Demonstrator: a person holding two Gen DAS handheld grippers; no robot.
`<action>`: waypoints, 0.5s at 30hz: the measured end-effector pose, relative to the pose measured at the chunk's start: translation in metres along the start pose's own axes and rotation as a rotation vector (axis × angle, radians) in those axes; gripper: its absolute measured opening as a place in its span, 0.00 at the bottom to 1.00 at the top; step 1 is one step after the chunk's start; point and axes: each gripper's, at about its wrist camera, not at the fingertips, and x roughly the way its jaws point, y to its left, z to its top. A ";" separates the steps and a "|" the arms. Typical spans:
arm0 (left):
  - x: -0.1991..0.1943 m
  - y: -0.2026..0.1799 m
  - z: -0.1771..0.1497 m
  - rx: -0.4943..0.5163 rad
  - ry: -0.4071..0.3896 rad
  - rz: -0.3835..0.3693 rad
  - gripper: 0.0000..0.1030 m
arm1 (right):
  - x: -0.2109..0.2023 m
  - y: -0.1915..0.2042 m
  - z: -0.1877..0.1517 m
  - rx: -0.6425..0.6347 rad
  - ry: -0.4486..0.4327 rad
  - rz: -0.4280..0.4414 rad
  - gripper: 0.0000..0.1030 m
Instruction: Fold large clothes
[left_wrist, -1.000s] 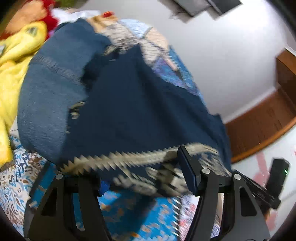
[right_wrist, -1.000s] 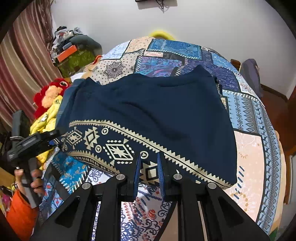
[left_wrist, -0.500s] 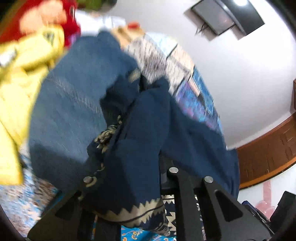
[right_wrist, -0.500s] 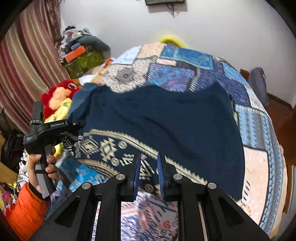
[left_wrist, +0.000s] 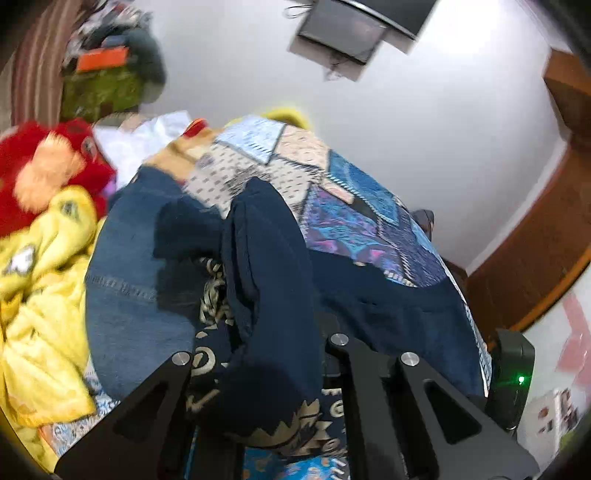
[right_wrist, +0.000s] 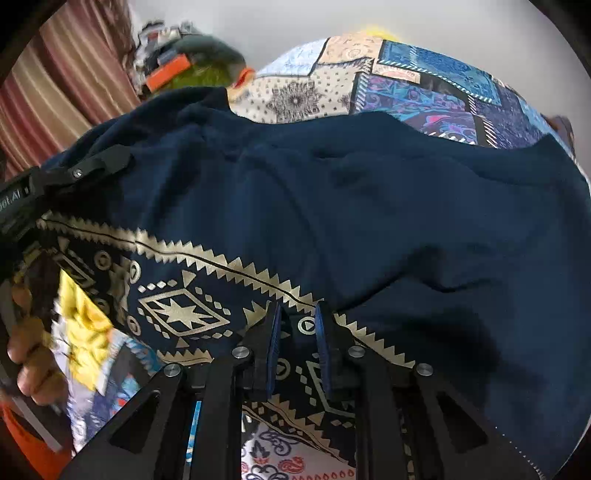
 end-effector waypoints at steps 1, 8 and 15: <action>-0.001 -0.012 0.003 0.023 -0.006 -0.010 0.06 | -0.005 -0.004 0.001 0.009 0.009 0.029 0.14; -0.006 -0.095 0.013 0.138 -0.027 -0.121 0.07 | -0.076 -0.058 -0.022 0.167 -0.059 0.115 0.14; 0.011 -0.194 -0.008 0.281 0.030 -0.239 0.07 | -0.155 -0.109 -0.064 0.202 -0.177 -0.043 0.14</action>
